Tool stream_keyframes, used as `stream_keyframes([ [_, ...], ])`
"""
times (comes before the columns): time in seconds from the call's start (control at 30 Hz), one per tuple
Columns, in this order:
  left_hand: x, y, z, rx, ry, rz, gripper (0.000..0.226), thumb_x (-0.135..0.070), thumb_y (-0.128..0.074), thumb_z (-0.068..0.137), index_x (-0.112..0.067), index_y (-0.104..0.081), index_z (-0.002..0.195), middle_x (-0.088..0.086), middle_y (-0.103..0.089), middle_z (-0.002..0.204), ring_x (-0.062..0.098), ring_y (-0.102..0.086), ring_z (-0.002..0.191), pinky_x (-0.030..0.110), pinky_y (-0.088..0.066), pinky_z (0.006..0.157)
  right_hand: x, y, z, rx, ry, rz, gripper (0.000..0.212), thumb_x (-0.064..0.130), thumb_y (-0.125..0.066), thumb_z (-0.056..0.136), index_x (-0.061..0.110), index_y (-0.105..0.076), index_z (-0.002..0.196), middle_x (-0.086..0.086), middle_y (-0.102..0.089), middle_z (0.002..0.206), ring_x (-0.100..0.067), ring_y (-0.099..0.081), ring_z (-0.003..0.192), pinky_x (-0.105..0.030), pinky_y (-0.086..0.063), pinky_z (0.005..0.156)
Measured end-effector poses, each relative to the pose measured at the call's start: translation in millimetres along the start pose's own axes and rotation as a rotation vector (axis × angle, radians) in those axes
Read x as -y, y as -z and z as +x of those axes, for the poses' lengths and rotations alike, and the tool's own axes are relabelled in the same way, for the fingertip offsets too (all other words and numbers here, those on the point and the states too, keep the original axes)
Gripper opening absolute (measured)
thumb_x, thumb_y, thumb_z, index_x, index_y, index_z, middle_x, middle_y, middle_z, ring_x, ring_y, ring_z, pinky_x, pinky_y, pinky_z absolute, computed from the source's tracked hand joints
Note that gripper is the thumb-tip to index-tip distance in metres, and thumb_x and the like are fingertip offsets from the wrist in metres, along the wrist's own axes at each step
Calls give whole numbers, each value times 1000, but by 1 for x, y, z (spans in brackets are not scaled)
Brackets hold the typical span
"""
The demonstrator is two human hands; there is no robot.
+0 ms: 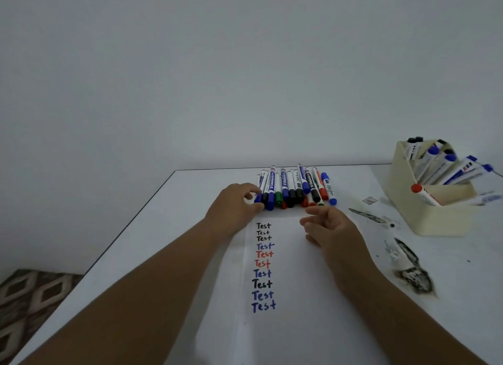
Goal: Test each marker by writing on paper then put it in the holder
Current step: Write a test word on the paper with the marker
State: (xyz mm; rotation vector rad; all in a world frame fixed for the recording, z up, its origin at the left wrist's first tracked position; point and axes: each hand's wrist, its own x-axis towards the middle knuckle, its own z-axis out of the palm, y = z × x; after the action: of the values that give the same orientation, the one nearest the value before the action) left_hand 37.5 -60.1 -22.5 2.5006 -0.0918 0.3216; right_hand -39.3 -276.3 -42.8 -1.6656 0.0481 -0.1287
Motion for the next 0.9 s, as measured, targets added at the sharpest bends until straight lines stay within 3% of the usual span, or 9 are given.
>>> stream_keyframes([
  [0.2,7,-10,2,-91,19,-88,14,-30,-74,85,-35,-72,98,-15,-67,88,6,-64,78,30,-55,73,-3,-1,2,30,31,-1,21,14,-65,96,30,-65,109,5,-73,99,-18,-68,97,-38,-58,91],
  [0.33,15,-13,-2,-195,-14,-49,16,-27,-71,89,-29,-75,104,-18,-67,90,-4,-58,76,9,-40,67,-4,-1,3,25,17,23,20,14,-66,95,30,-66,106,5,-73,99,-18,-69,96,-39,-58,91],
  [0.4,16,-11,-6,-255,-22,-59,16,-26,-69,89,-28,-76,103,-20,-68,91,-5,-59,75,6,-39,65,-4,0,2,20,16,33,19,14,-66,95,30,-66,105,5,-73,99,-19,-69,96,-39,-58,91],
  [0.53,8,-1,-23,-371,28,-198,12,-25,-69,89,-27,-76,99,-16,-68,79,-1,-59,68,9,-40,61,-3,0,1,13,9,52,18,14,-66,95,29,-67,106,2,-73,99,-21,-68,97,-39,-58,92],
  [0.6,2,4,-36,-399,105,-390,11,-23,-70,88,-28,-76,95,-8,-70,74,8,-62,66,20,-47,60,-2,0,1,12,11,60,19,15,-66,95,29,-67,107,0,-73,98,-22,-68,96,-40,-58,92],
  [0.7,-11,10,-59,-322,167,-665,11,-14,-72,87,-22,-76,93,2,-73,81,17,-66,68,28,-58,69,2,-1,0,17,17,101,22,20,-68,95,27,-65,115,-9,-71,97,-21,-68,92,-34,-60,83],
  [0.8,-23,12,-78,-188,92,-727,10,-1,-74,85,-10,-75,90,20,-69,79,14,-59,64,31,-56,67,7,0,-2,33,22,173,33,34,-69,93,25,-62,124,-4,-74,90,-15,-65,75,-30,-55,68],
  [0.83,-26,12,-84,-140,57,-725,12,2,-73,85,-9,-74,89,19,-68,74,14,-57,62,27,-53,63,7,0,-3,38,22,204,35,37,-68,93,25,-61,124,-4,-75,88,-15,-63,70,-31,-52,64],
  [0.9,-30,11,-90,-45,11,-724,18,5,-72,84,-13,-73,86,2,-69,67,9,-57,60,18,-48,57,8,1,-4,40,32,265,35,39,-65,95,21,-61,124,-6,-74,83,-17,-57,64,-32,-47,58],
])
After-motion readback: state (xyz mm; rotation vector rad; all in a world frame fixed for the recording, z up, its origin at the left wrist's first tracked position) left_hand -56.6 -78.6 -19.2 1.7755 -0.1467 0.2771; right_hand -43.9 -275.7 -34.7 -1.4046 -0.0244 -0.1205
